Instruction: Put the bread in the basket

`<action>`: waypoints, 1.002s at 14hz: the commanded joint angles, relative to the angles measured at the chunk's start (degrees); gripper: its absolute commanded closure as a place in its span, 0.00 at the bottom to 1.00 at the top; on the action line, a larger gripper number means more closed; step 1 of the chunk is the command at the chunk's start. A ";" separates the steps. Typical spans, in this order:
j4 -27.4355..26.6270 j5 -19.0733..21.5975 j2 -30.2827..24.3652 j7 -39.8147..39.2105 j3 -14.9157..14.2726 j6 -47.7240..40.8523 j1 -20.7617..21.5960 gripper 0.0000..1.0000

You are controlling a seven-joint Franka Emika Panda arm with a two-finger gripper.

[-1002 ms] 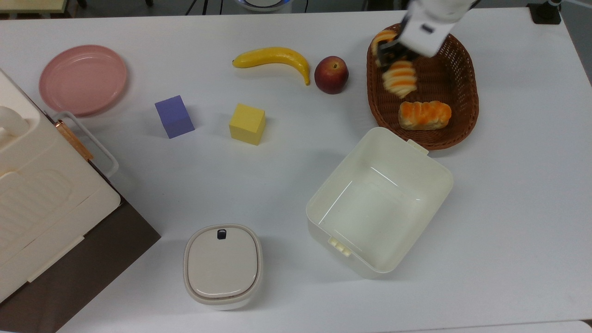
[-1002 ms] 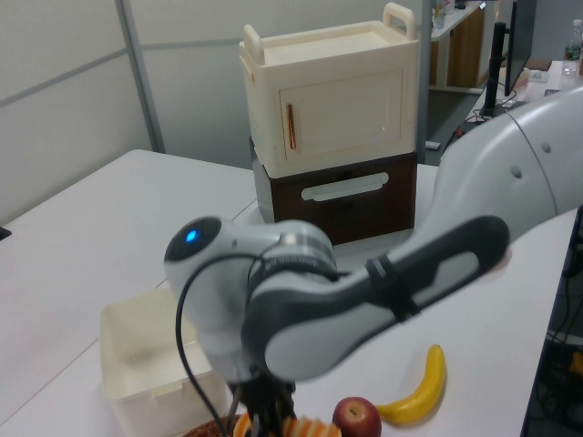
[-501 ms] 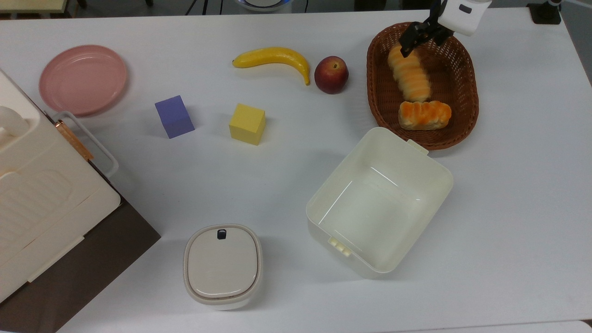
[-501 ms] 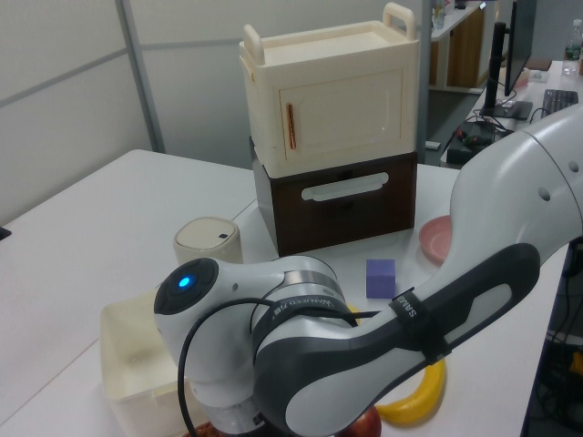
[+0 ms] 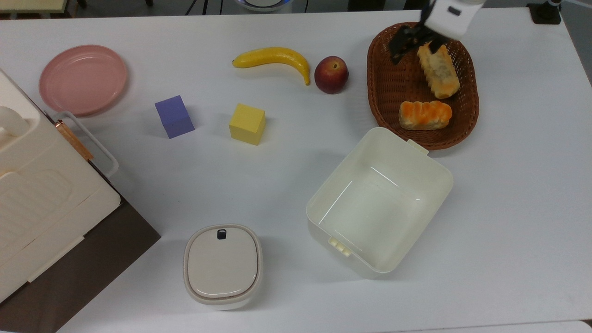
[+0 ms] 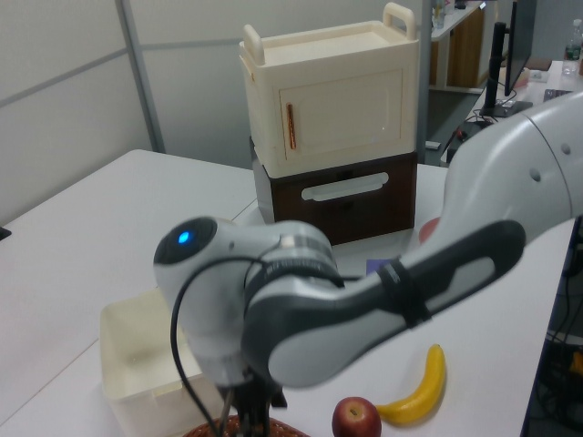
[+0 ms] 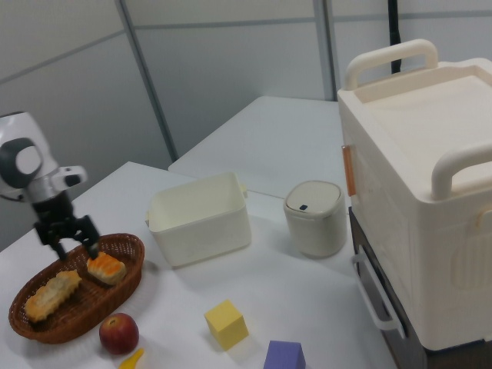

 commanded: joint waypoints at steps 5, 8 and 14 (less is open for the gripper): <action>8.34 -1.73 -2.50 -13.22 -3.08 -7.91 -18.09 0.00; 10.02 -1.20 -3.81 -14.90 -11.94 -9.07 -17.31 0.00; 9.32 0.29 -10.31 -14.82 -15.13 -11.35 -22.58 0.00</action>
